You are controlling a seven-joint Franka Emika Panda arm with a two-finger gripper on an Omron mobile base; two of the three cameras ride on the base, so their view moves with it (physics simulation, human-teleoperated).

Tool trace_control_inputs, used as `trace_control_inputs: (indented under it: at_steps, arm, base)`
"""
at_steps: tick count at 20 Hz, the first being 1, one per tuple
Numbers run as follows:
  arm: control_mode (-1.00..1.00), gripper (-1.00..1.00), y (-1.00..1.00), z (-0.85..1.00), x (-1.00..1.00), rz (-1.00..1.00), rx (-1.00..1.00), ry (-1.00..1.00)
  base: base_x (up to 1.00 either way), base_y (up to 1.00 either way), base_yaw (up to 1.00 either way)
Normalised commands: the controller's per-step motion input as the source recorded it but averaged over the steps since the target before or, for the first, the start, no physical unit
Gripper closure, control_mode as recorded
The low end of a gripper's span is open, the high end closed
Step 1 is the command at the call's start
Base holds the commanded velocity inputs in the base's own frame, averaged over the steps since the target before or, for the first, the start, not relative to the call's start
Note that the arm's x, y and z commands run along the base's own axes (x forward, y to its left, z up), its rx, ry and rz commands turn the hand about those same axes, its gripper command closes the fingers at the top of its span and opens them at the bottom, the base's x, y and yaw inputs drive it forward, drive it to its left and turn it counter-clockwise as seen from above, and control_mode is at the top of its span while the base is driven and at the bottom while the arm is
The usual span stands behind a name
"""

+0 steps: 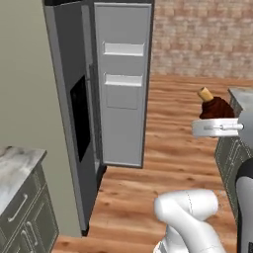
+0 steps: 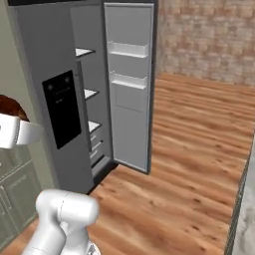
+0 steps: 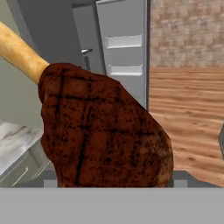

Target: Transport the steak and lime to the fridge. Place the steak on the rack containing meat and place the lime on the rack containing the vegetable, ensuring meats and vegetables are on different racks.

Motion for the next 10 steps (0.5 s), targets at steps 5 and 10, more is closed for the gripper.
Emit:
trace_control_inputs:
  at_steps: [5, 10]
  arm:
    - [1.00, 1.00, 0.00, 0.00, 0.00, 0.00, 0.00, 0.00]
    - [1.00, 1.00, 0.00, 0.00, 0.00, 0.00, 0.00, 0.00]
  base:
    - [1.00, -0.09, 0.46]
    - [1.00, -0.37, 0.63]
